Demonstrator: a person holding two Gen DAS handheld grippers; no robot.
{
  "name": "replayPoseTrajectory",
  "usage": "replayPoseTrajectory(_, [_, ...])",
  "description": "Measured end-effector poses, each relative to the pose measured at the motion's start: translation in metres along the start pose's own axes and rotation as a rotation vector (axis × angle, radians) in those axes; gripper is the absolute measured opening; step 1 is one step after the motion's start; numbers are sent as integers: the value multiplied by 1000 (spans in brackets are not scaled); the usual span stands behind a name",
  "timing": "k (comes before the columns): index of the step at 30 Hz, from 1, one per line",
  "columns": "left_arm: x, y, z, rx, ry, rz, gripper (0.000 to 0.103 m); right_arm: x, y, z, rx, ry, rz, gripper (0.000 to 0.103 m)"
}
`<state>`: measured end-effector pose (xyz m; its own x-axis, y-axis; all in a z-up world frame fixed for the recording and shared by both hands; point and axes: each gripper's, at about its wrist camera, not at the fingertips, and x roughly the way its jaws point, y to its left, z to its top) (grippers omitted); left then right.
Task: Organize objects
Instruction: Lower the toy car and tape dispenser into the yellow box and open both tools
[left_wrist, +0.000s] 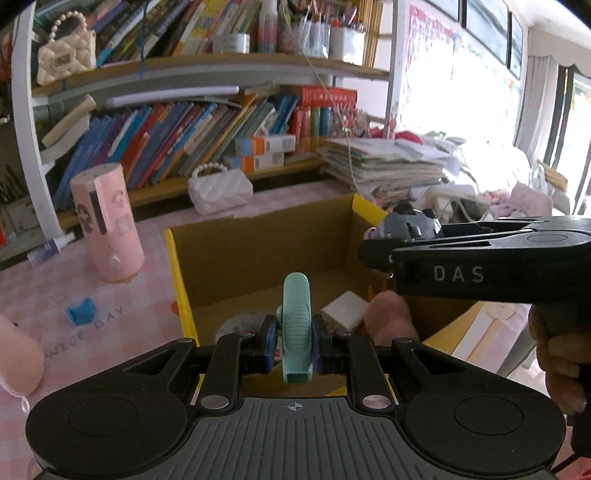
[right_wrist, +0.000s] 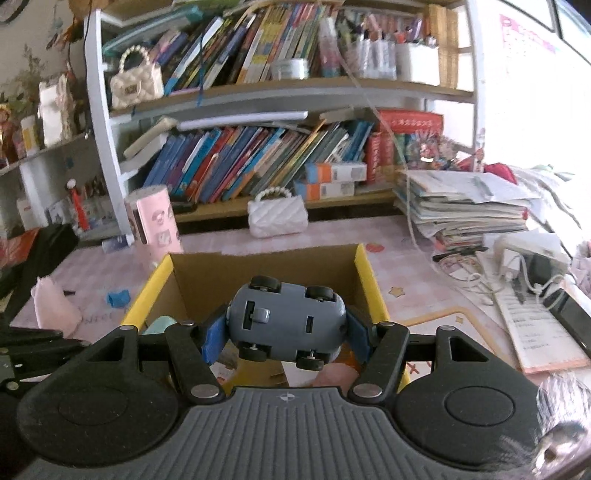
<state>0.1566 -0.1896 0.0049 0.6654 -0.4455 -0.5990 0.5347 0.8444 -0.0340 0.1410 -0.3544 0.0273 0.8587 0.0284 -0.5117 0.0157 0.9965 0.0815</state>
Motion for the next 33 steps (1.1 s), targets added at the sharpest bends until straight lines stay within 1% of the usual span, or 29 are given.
replayPoseTrajectory(7, [22,1,-4,-3,52,25,17,32,-1,-4,-58,79,36,62])
replayPoseTrajectory(9, [25,-1,-4,16,55,32,18,40,0,-5,-76,100,45,62])
replayPoseTrajectory(12, [28,0,-3,8,55,20,18,50,0,-7,-92,132,59,62])
replayPoseTrajectory(14, [30,0,-2,14,56,25,18,56,1,-8,-105,153,67,62])
replayPoseTrajectory(19, [31,-1,-2,19,50,25,18,70,-4,-10,-68,209,86,62])
replayPoseTrajectory(23, [29,-1,-3,26,40,40,23,79,-11,-13,-15,260,96,62])
replayPoseTrajectory(26, [24,4,-3,6,35,37,29,86,-15,-16,22,307,102,62])
replayPoseTrajectory(28, [20,7,-4,-8,25,39,31,89,-15,-20,27,331,101,62])
replayPoseTrajectory(31, [12,12,-6,-23,9,49,33,90,-13,-22,19,336,100,62])
replayPoseTrajectory(33, [7,14,-6,-25,0,55,36,90,-13,-22,22,338,98,62])
